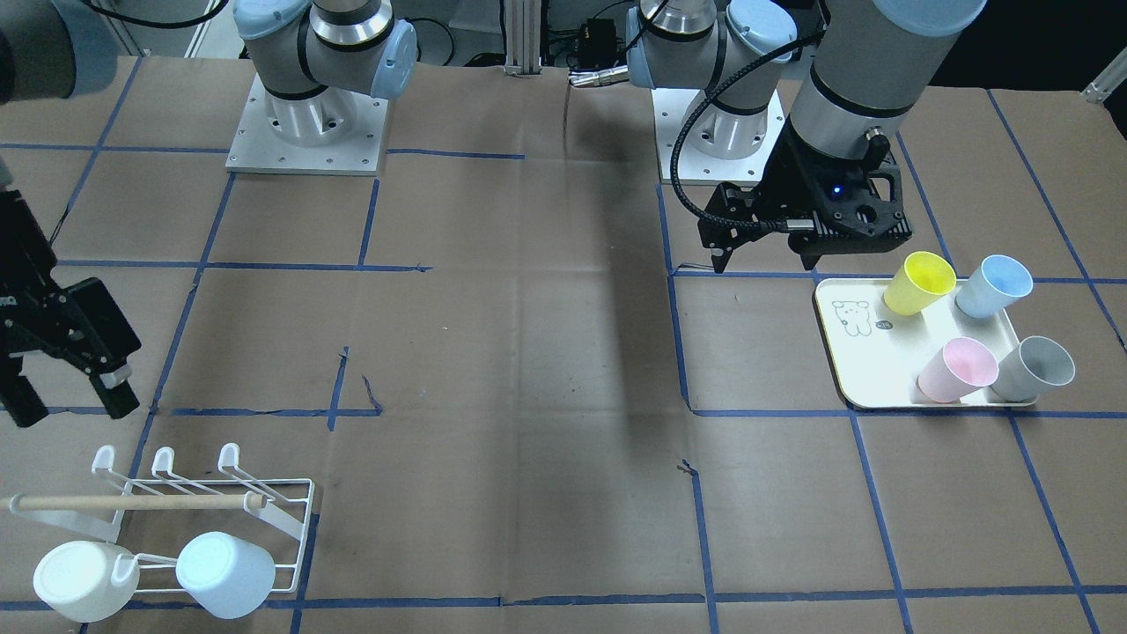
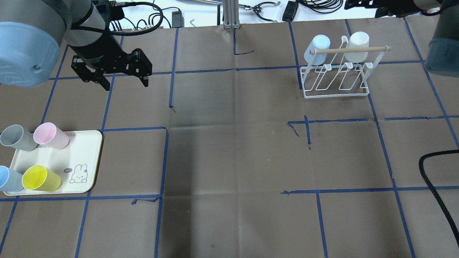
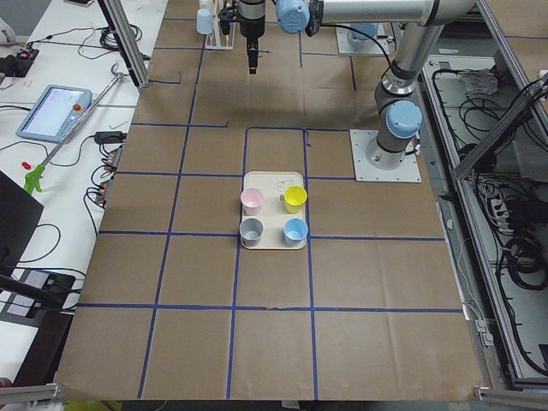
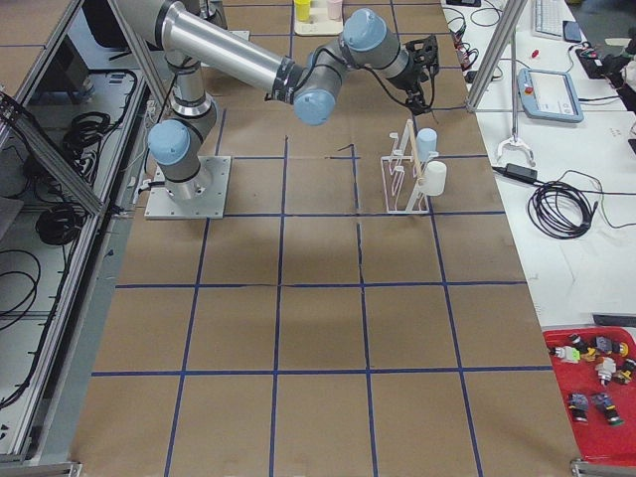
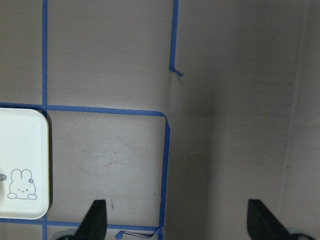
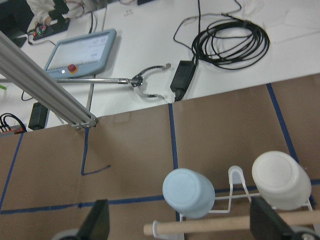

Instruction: Transfer IKEA cup to right arm and place on rack

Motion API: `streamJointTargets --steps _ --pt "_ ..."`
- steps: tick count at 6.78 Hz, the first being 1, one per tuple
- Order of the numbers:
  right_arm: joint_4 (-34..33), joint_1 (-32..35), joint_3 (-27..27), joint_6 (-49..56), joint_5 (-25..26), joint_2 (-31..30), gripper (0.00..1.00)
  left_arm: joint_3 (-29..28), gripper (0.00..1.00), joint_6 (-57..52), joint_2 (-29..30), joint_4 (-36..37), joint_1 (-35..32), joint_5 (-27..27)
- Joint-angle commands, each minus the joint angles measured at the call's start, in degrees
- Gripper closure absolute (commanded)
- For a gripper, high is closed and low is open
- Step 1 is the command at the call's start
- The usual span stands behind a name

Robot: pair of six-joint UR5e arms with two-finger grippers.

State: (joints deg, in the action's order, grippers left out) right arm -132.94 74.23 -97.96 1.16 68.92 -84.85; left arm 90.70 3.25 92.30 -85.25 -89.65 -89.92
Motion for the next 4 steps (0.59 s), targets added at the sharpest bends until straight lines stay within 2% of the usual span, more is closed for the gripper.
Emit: streamJointTargets --steps 1,2,4 --pt "18.78 3.79 0.05 0.16 10.57 -3.82 0.0 0.0 0.0 0.0 -0.01 0.0 0.0 0.01" --pt "25.47 6.51 0.05 -0.02 17.93 -5.66 0.0 0.0 0.0 0.0 -0.01 0.0 0.0 0.01" --pt "33.58 14.93 -0.04 -0.63 22.99 -7.96 0.0 0.0 0.0 0.0 -0.01 0.0 0.0 0.01"
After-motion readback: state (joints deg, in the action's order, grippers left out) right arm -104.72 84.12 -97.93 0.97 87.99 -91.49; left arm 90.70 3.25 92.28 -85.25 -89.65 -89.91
